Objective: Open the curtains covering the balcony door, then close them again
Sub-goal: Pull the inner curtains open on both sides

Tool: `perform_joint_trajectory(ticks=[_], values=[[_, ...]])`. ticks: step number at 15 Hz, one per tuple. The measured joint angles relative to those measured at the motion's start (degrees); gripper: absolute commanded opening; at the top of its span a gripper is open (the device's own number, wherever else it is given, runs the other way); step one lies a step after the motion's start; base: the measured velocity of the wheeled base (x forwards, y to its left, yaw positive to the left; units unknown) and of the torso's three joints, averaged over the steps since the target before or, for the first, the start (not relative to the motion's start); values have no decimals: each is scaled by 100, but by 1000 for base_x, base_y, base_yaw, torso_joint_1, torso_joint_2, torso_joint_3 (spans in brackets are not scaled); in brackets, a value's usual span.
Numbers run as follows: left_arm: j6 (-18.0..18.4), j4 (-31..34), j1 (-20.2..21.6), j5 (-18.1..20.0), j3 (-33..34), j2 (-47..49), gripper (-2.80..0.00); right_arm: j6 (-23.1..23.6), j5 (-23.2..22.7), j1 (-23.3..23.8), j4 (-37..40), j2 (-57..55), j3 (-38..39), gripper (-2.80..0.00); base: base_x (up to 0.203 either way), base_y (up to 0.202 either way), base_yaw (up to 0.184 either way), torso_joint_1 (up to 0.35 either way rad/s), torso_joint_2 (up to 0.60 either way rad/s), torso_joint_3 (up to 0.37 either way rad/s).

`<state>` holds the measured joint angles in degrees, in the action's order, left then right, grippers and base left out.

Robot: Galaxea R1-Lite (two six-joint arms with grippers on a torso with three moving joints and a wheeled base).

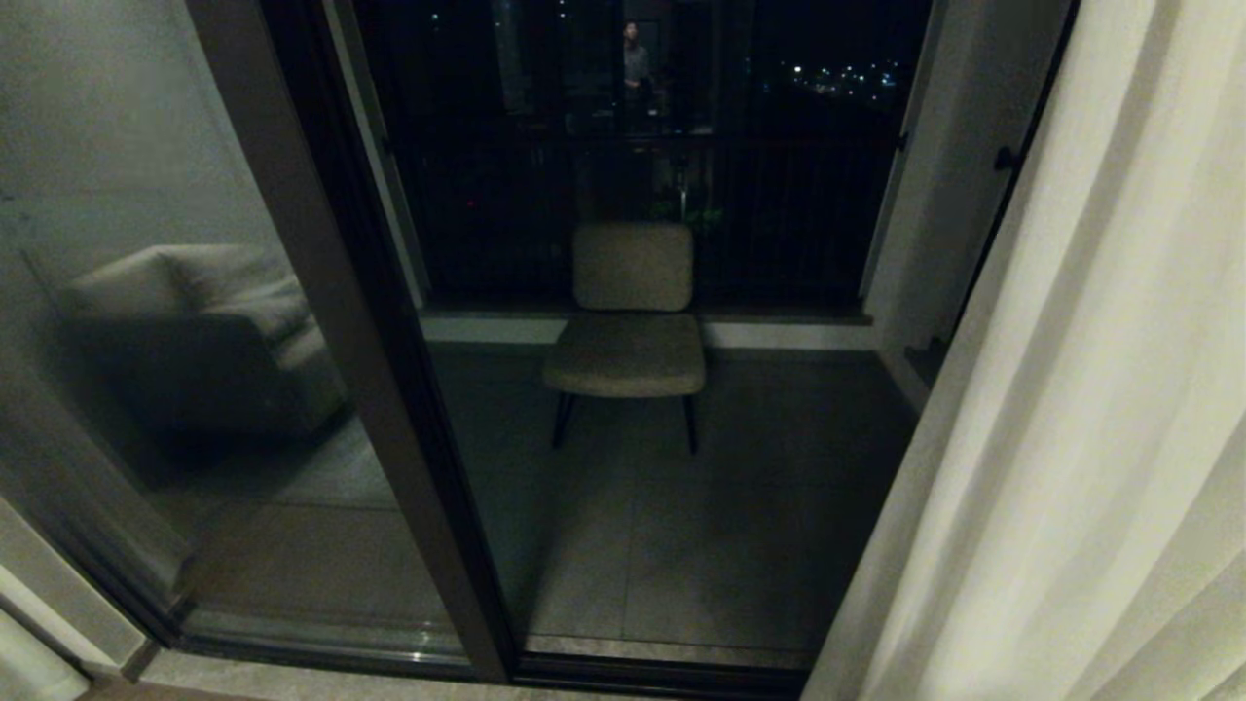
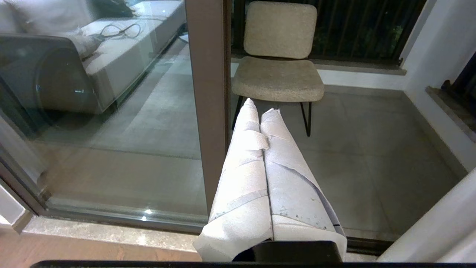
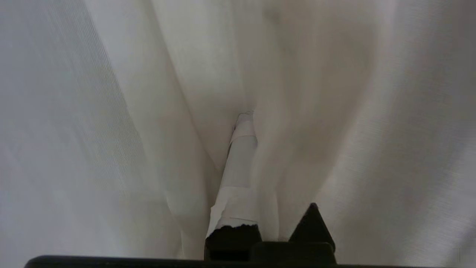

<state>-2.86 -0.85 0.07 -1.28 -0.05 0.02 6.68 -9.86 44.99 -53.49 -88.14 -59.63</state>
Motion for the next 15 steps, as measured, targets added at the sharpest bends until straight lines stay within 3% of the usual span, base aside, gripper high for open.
perform_joint_trajectory(ticks=[15], values=[[1,0,0,-1,0,0,-280,-15,-87,1287,-55,-1447,-1584,-280,0,0,0,0,0,0]])
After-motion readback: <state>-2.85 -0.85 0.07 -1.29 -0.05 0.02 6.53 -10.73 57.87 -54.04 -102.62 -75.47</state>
